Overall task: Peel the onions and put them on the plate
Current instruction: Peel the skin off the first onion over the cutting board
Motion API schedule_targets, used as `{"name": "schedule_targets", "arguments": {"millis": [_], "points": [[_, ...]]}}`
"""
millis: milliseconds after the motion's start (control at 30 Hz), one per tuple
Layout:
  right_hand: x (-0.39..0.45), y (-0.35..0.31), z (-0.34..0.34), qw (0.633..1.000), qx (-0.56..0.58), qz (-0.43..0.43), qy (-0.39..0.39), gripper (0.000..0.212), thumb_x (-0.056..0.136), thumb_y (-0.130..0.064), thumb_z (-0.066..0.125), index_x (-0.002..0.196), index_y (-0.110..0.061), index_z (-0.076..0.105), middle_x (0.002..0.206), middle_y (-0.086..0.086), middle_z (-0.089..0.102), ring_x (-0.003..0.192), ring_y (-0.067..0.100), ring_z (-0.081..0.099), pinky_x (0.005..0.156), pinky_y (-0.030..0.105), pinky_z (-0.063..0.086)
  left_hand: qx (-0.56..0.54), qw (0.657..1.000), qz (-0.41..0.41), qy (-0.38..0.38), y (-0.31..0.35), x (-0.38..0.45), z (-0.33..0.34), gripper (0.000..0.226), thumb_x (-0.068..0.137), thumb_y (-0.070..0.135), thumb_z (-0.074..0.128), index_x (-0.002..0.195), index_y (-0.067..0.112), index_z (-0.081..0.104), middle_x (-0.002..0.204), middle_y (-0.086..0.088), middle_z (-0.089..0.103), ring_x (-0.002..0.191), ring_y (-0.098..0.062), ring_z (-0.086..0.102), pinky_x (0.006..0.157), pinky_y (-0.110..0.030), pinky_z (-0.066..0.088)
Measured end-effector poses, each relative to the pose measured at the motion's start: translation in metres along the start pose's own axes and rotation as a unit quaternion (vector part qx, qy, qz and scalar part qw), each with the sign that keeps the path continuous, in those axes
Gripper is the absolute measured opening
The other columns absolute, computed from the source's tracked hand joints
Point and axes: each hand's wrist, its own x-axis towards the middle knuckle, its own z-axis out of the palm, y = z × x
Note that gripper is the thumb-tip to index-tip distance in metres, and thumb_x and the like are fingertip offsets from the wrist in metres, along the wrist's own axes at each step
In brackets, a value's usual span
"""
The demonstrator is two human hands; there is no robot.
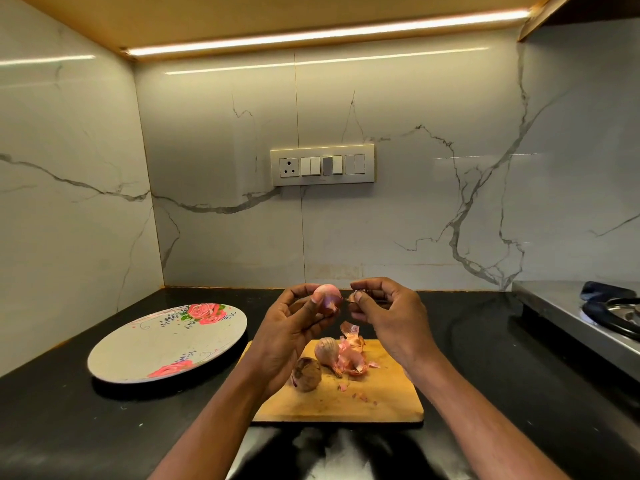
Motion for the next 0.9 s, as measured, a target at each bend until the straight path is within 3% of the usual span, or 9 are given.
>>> {"name": "schedule_targets", "arguments": {"millis": [167,300,500,667,900], "points": [[0.003,0.006,-0.006,0.999,-0.03,0.006,0.016,0.014,0.097,-0.016,0.064,0.107,-0.018,0.073,0.098,-0.002,0.073,0.087,0.01,0.073,0.078,0.025,0.061,-0.026,1.0,-0.012,0.012,0.001,0.002,0.0,0.034,0.088,0.019,0.061,0.121,0.011,0.061,0.111,-0.014,0.074,0.104,-0.031,0.072,0.081,-0.029,0.062],[-0.003,-0.001,-0.003,0.991,-0.115,-0.059,-0.022,0.012,0.093,-0.033,0.067,0.104,-0.031,0.071,0.099,-0.017,0.069,0.094,-0.002,0.064,0.074,0.005,0.05,-0.019,1.0,-0.011,0.016,0.001,0.002,0.0,0.038,0.085,0.023,0.061,0.122,0.011,0.061,0.111,-0.013,0.073,0.103,-0.03,0.072,0.08,-0.029,0.062],[-0.009,-0.007,0.004,0.97,-0.173,-0.166,-0.045,0.033,0.086,-0.038,0.072,0.116,-0.025,0.074,0.105,-0.012,0.075,0.096,-0.002,0.069,0.081,0.012,0.055,0.017,1.0,0.002,0.0,0.0,0.001,-0.001,0.037,0.088,0.023,0.061,0.123,0.012,0.061,0.112,-0.013,0.073,0.106,-0.028,0.071,0.08,-0.028,0.06],[-0.009,-0.004,0.001,0.961,-0.191,-0.198,-0.027,0.031,0.086,-0.036,0.069,0.111,-0.019,0.077,0.099,-0.009,0.077,0.084,-0.015,0.062,0.075,0.005,0.05,0.043,0.999,0.002,-0.004,-0.002,0.001,-0.002,0.042,0.084,0.025,0.064,0.124,0.01,0.062,0.107,-0.009,0.075,0.104,-0.028,0.072,0.082,-0.029,0.06],[-0.011,-0.003,0.002,0.95,-0.221,-0.219,-0.025,0.025,0.089,-0.033,0.07,0.108,-0.018,0.077,0.092,-0.008,0.076,0.077,-0.015,0.06,0.07,0.003,0.048,0.045,0.999,-0.009,-0.002,-0.003,0.001,-0.002,0.04,0.087,0.024,0.062,0.123,0.008,0.061,0.105,-0.009,0.075,0.1,-0.027,0.073,0.08,-0.029,0.06]]}}
